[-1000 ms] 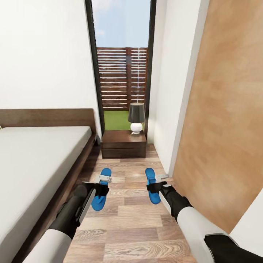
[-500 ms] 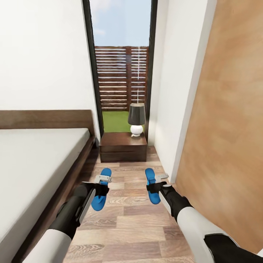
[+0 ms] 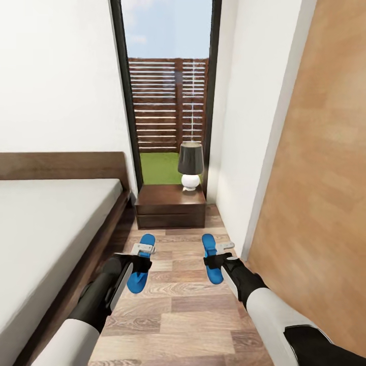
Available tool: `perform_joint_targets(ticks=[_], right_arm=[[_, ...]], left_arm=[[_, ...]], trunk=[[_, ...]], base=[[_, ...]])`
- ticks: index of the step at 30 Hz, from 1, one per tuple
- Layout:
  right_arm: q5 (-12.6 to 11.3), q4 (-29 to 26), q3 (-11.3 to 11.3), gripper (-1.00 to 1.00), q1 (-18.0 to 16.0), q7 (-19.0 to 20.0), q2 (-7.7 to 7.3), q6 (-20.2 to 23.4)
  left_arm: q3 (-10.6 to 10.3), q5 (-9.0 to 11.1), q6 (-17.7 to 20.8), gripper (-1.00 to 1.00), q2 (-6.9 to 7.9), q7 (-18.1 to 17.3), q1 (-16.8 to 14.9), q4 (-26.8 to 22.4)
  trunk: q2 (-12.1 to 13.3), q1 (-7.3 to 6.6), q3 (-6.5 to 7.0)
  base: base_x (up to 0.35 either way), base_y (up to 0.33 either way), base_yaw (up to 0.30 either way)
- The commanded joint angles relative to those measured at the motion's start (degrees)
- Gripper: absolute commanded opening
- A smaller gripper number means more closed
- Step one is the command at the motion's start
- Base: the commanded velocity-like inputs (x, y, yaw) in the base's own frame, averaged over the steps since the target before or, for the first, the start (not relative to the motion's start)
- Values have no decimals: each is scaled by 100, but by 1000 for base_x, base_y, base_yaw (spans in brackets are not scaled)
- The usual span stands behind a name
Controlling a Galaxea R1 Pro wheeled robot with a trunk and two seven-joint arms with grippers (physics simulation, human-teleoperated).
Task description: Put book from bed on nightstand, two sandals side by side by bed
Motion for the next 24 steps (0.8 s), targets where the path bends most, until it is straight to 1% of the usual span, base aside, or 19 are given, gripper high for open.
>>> perform_joint_targets(ticks=[1,15,24], right_arm=[[56,-12,14,-100,-2,-6,0,40],[52,-12,14,-100,-2,1,0,39],[49,-12,14,-100,-2,3,0,39]], left_arm=[[-3,-6,25,-100,0,2,-3,-6],[-3,-6,25,-100,-5,2,-4,-6],[-5,-12,25,-100,-8,2,-4,-6]], trunk=[[-3,2,-9],[-3,2,-24],[-3,2,-85]], base=[[264,0,0],[263,0,0],[263,0,0]])
